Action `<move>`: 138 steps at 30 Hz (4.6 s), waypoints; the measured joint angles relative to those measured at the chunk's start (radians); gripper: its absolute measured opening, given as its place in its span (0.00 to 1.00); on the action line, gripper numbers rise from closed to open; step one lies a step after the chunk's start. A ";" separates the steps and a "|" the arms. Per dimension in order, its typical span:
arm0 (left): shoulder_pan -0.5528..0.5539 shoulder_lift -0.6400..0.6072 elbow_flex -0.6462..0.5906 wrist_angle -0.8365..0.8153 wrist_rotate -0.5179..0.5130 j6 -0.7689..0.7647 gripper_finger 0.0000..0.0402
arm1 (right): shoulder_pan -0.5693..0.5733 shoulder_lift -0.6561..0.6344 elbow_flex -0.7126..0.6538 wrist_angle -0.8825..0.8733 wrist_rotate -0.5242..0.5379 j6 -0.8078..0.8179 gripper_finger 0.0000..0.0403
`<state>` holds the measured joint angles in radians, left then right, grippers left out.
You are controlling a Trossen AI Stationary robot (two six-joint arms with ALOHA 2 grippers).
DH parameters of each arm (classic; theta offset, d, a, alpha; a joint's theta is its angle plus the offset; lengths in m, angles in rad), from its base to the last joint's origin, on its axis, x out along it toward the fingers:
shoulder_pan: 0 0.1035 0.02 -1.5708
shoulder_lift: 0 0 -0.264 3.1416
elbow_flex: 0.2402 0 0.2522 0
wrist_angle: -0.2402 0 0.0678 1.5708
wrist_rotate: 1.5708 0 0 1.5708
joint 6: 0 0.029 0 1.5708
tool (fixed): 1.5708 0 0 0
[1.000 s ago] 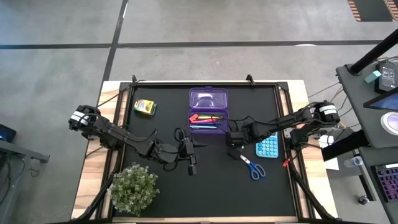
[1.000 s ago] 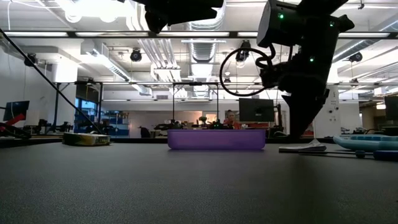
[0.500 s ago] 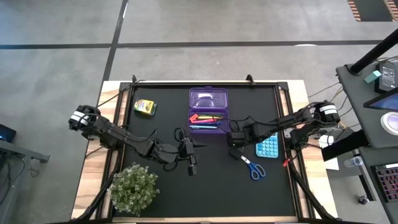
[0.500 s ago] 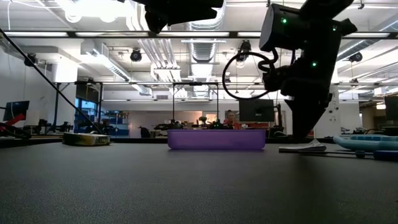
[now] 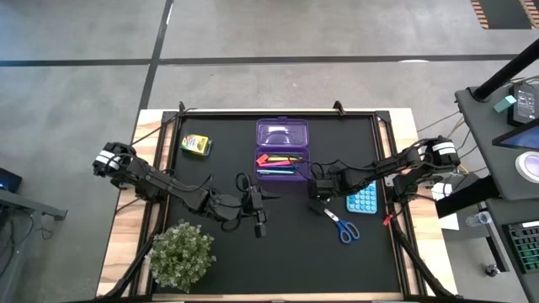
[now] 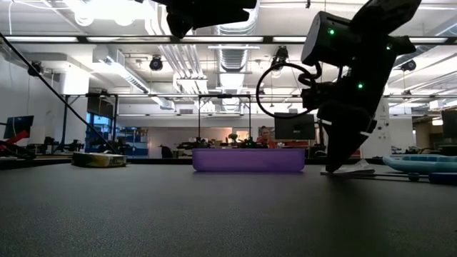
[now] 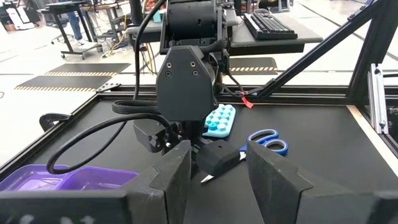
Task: Pack school essentials
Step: Put the white notepad into the purple box, then put the blue scissors into the purple box
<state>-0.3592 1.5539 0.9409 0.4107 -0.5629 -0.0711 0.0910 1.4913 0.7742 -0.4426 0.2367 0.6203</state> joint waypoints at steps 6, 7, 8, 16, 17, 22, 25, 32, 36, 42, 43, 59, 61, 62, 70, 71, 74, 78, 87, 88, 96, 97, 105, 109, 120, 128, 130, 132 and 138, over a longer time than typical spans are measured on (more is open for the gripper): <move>0.000 0.000 0.000 0.000 0.000 0.000 0.34 | 0.000 0.026 -0.007 0.021 0.004 -0.007 0.54; 0.000 0.000 0.000 0.000 0.000 0.000 0.34 | 0.000 0.023 -0.007 0.021 0.005 -0.015 0.54; 0.000 0.000 0.000 0.000 0.000 0.000 0.34 | 0.000 0.017 -0.007 0.020 0.005 -0.022 0.54; 0.002 0.000 0.000 0.000 -0.001 0.005 0.34 | 0.009 -0.030 -0.011 0.012 -0.001 -0.037 0.54; 0.005 0.000 0.000 0.000 -0.001 0.008 0.34 | 0.010 -0.023 -0.011 0.012 -0.002 -0.037 0.54; 0.013 0.000 0.000 0.001 -0.006 0.006 0.34 | 0.009 0.013 -0.015 0.016 0.004 -0.046 0.54; 0.016 0.000 0.000 0.001 -0.006 0.006 0.34 | 0.009 0.035 -0.016 0.020 0.008 -0.052 0.54; 0.024 0.000 0.000 0.001 -0.005 0.000 0.34 | 0.007 0.057 -0.017 0.029 0.007 -0.056 0.54; 0.025 0.000 0.002 0.002 -0.005 0.000 0.34 | 0.007 0.058 -0.019 0.034 0.009 -0.056 0.54; 0.026 0.000 0.002 0.009 -0.006 -0.026 0.34 | 0.007 0.068 -0.024 0.037 0.016 -0.045 0.54; 0.026 0.000 0.002 0.012 -0.014 -0.024 0.34 | 0.007 0.070 -0.024 0.037 0.017 -0.045 0.54; 0.039 0.000 0.003 0.061 -0.029 0.002 0.34 | 0.008 0.084 -0.024 0.044 0.026 -0.045 0.21; 0.040 0.000 0.003 0.060 -0.029 0.001 0.34 | 0.007 0.084 -0.024 0.042 0.028 -0.045 0.16; 0.041 0.000 0.003 0.061 -0.029 0.001 0.34 | 0.007 0.084 -0.024 0.042 0.030 -0.045 0.14; 0.042 0.000 0.003 0.060 -0.030 0.001 0.34 | 0.007 0.055 -0.025 0.037 0.036 -0.061 0.03; 0.042 0.000 0.003 0.060 -0.030 0.001 0.34 | 0.007 0.042 -0.025 0.036 0.035 -0.066 0.03; 0.043 0.000 0.002 0.060 -0.030 0.004 0.34 | 0.006 -0.006 -0.027 0.027 0.028 -0.082 0.03; 0.043 -0.001 0.002 0.058 -0.034 0.037 0.34 | 0.005 -0.090 -0.018 -0.009 0.020 -0.098 0.03; 0.040 -0.096 -0.012 -0.072 -0.049 0.056 0.34 | 0.005 -0.297 -0.013 -0.090 0.036 -0.108 0.03; 0.040 -0.106 -0.016 -0.074 -0.049 0.056 0.34 | 0.005 -0.316 -0.013 -0.089 0.039 -0.109 0.03; 0.031 -0.180 -0.075 -0.101 -0.057 0.052 0.34 | 0.002 -0.416 -0.012 0.042 0.052 -0.182 0.03; 0.031 -0.192 -0.081 -0.097 -0.074 0.053 0.34 | -0.004 -0.412 -0.011 0.087 0.051 -0.214 0.03; 0.031 -0.232 -0.087 -0.099 -0.154 0.081 0.34 | -0.111 -0.262 -0.009 0.401 0.044 -0.434 0.03; 0.023 -0.234 -0.089 -0.108 -0.153 0.077 0.34 | -0.150 -0.160 -0.009 0.444 0.043 -0.459 0.03; 0.017 -0.235 -0.123 -0.107 -0.153 0.030 0.34 | -0.211 0.066 -0.009 0.577 0.058 -0.517 0.04; 0.016 -0.235 -0.148 -0.092 -0.152 -0.025 0.34 | -0.215 0.074 -0.009 0.580 0.056 -0.509 0.24; 0.016 -0.235 -0.148 -0.079 -0.151 -0.035 0.34 | -0.216 0.070 -0.009 0.582 0.056 -0.509 0.30; 0.016 -0.234 -0.148 -0.075 -0.150 -0.058 0.34 | -0.216 0.066 -0.009 0.584 0.055 -0.508 0.35; 0.010 -0.204 -0.150 -0.074 -0.148 -0.090 0.34 | -0.205 0.000 -0.009 0.568 0.053 -0.499 0.44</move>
<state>-0.3488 1.3502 0.7914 0.3366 -0.7109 -0.1616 -0.1143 1.4916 0.7650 0.1255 0.2893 0.1216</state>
